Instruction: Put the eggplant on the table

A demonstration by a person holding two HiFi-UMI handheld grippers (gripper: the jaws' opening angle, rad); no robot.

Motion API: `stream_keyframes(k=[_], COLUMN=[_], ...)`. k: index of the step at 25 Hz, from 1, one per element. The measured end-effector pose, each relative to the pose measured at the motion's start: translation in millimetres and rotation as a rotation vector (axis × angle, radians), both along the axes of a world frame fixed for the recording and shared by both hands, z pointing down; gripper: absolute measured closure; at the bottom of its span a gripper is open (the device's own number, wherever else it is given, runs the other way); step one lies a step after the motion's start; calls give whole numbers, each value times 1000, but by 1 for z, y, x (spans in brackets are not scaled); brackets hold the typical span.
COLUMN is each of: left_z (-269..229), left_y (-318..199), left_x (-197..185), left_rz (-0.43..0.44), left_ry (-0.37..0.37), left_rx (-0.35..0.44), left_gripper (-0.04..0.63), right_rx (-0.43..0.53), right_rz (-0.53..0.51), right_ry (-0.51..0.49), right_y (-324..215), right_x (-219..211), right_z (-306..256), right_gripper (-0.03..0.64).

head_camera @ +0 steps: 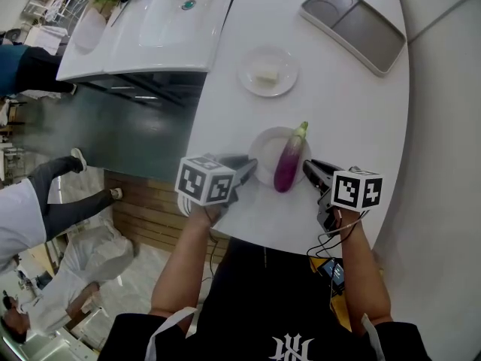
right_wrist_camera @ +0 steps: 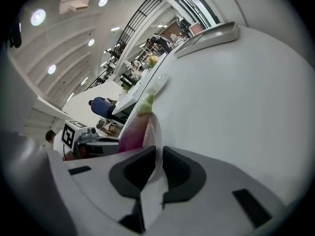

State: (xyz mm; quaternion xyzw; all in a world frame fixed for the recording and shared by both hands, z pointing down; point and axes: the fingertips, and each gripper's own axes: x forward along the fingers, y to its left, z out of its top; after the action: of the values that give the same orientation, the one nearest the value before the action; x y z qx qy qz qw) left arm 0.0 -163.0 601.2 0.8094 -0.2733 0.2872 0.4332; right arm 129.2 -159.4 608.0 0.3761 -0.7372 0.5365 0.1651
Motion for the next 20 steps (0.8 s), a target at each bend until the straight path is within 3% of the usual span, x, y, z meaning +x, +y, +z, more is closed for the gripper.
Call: stream_keyframes(k=[5,20], left_z=[3,7], left_y=[-2,-5], left_x=[-1,-1], left_rz=[26,82], left_ry=[-81,-223], left_rx=[40,137], left_gripper=[520,499], right_rx=[61,190], right_rz=[-72,-213], right_ry=[107,357], right_y=[-3,-5], right_x=[-3,-2], right_z=[-2,1], right_gripper=[574,540])
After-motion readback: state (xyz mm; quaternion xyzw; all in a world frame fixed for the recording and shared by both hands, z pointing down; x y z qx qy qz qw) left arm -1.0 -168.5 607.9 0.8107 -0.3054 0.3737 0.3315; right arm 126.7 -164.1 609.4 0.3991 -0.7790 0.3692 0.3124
